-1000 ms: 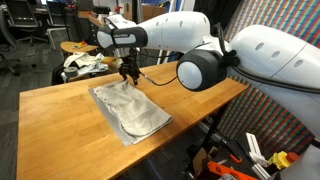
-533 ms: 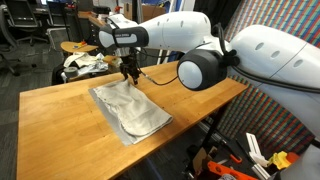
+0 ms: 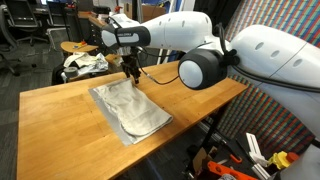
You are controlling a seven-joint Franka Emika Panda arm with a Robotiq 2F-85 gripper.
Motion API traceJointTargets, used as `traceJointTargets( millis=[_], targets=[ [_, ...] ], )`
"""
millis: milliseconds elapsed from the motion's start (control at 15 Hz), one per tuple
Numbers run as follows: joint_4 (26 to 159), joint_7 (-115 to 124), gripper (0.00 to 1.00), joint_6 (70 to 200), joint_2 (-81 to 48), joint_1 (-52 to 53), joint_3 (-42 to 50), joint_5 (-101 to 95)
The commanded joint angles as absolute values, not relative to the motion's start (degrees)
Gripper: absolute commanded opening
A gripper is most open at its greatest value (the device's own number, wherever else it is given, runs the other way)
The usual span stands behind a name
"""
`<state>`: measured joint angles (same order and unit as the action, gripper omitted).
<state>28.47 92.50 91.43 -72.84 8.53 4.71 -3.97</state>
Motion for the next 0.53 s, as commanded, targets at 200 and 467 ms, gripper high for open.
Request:
traceJointTargets(
  millis=[200, 467],
  targets=[
    [26.55, 93.22, 1.0, 91.35, -72.93, 7.52, 4.29, -3.12],
    [26.25, 90.5, 1.0, 91.76, -72.54, 7.31, 3.04, -2.15]
  ],
)
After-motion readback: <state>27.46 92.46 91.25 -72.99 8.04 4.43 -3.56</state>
